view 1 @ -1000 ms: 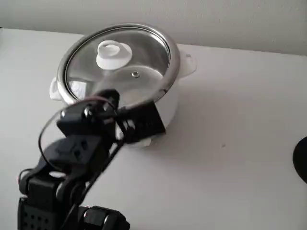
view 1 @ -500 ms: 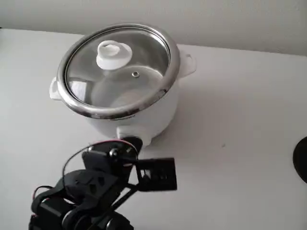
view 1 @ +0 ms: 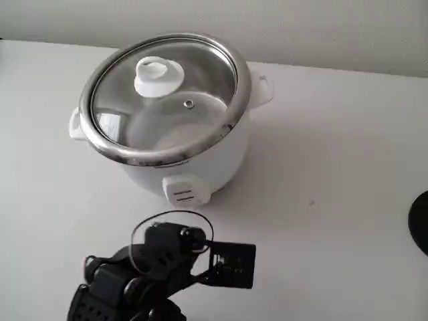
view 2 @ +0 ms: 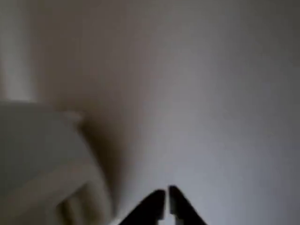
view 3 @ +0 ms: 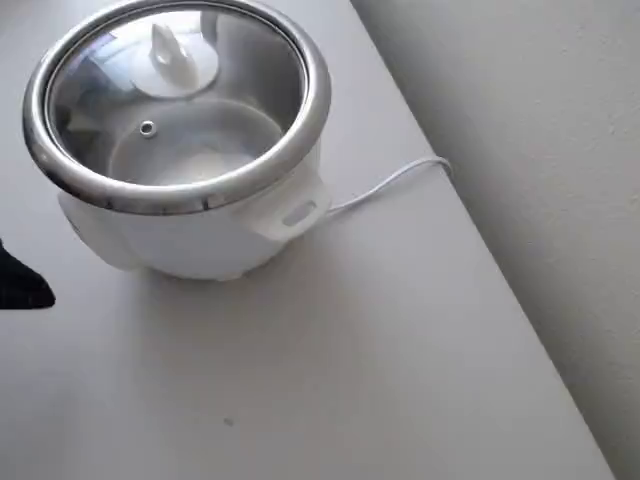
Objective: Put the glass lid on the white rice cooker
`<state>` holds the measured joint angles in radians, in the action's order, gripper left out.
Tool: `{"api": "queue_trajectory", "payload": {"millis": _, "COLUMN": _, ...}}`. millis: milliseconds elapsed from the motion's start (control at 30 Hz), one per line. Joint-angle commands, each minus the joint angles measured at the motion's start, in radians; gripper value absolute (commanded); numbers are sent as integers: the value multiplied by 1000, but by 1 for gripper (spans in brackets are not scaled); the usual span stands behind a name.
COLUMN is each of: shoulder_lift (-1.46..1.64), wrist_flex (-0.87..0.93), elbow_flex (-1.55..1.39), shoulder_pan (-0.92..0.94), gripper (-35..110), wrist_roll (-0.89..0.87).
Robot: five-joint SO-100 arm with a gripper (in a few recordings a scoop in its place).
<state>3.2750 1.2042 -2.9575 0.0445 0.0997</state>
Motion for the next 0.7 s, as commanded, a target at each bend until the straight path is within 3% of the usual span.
{"api": "queue_trajectory", "payload": {"millis": 0, "shoulder_lift": 15, "wrist_flex": -54, "elbow_flex": -46, "shoulder_pan": -2, "gripper": 0, "wrist_roll": -18}}
{"api": "queue_trajectory", "payload": {"millis": 667, "shoulder_lift": 15, "wrist_flex": -54, "elbow_flex": -46, "shoulder_pan": -20, "gripper": 0, "wrist_roll": -11}}
